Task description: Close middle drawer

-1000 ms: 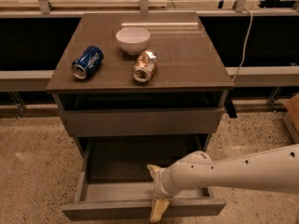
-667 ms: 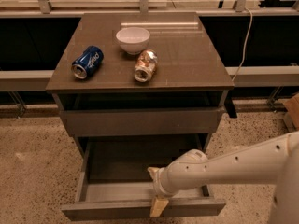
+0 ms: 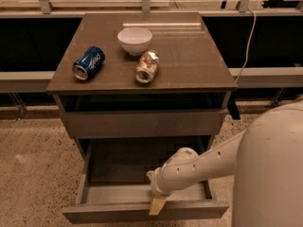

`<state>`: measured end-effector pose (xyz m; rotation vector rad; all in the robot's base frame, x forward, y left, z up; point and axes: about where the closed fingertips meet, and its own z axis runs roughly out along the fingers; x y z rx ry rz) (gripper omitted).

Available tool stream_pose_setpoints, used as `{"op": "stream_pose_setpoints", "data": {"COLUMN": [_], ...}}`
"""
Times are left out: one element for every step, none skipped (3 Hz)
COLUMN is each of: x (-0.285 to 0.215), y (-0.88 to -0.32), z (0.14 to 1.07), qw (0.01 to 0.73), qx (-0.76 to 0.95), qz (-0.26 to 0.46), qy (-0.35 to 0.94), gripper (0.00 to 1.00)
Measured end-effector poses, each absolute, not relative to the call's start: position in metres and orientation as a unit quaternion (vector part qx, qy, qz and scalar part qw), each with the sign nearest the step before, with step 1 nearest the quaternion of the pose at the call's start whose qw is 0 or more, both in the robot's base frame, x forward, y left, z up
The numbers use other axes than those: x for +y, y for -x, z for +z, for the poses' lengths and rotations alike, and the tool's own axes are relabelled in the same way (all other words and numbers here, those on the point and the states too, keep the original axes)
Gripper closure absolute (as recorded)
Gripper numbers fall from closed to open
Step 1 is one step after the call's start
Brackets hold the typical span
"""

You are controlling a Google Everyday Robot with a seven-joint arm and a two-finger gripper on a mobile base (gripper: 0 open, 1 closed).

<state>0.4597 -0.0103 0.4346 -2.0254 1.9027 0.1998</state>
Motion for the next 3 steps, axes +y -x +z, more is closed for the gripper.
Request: {"op": "stream_pose_setpoints", "data": {"x": [-0.004,0.001,0.001], "y": [-0.471,-0.481,-0.481], "z": [0.432,0.432,0.432], "qw": [0.177,0.179,0.179], "qx": [0.671,0.669,0.669], "qz": [0.064,0.058,0.058], "qy": [0.717,0.719,0.719], "gripper": [0.29,0.39,0.39]}}
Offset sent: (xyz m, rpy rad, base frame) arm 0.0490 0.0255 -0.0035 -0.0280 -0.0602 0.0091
